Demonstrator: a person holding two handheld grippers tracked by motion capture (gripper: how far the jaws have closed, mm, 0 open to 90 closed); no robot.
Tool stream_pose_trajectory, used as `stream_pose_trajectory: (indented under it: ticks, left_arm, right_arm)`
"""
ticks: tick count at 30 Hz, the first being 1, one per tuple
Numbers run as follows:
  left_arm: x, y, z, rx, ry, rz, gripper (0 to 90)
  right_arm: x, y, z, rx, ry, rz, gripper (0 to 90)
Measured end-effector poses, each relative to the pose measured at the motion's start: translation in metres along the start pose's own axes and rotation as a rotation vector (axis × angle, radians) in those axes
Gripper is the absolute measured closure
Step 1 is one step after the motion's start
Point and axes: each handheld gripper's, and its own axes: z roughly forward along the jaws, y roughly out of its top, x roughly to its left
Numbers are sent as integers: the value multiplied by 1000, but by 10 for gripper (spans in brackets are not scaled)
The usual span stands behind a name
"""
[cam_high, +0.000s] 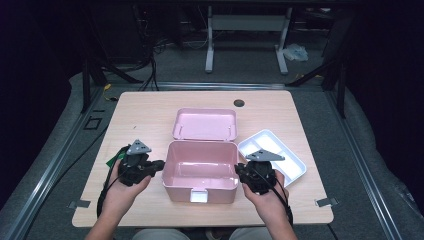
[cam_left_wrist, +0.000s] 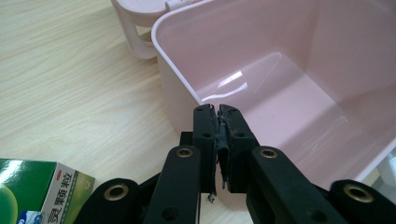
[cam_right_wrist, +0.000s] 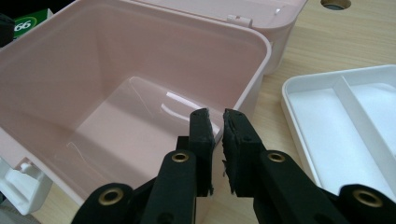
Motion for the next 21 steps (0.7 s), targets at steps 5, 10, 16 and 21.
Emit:
stream_pose_trajectory:
  ticks: [5,10,16,21]
  left_arm:
    - [1,0,-4,-19,-21,-21,853]
    - [-4,1,2,1,-16,-8,822]
    - [-2,-1,3,-12,-28,-29,814]
    - [-3,-1,4,-14,-21,-25,813]
  right_arm:
    - [-2,0,0,4,12,17,820]
    - [-2,1,0,14,11,24,810]
    - [-3,1,1,13,16,25,812]
    - [-4,2,4,5,6,26,818]
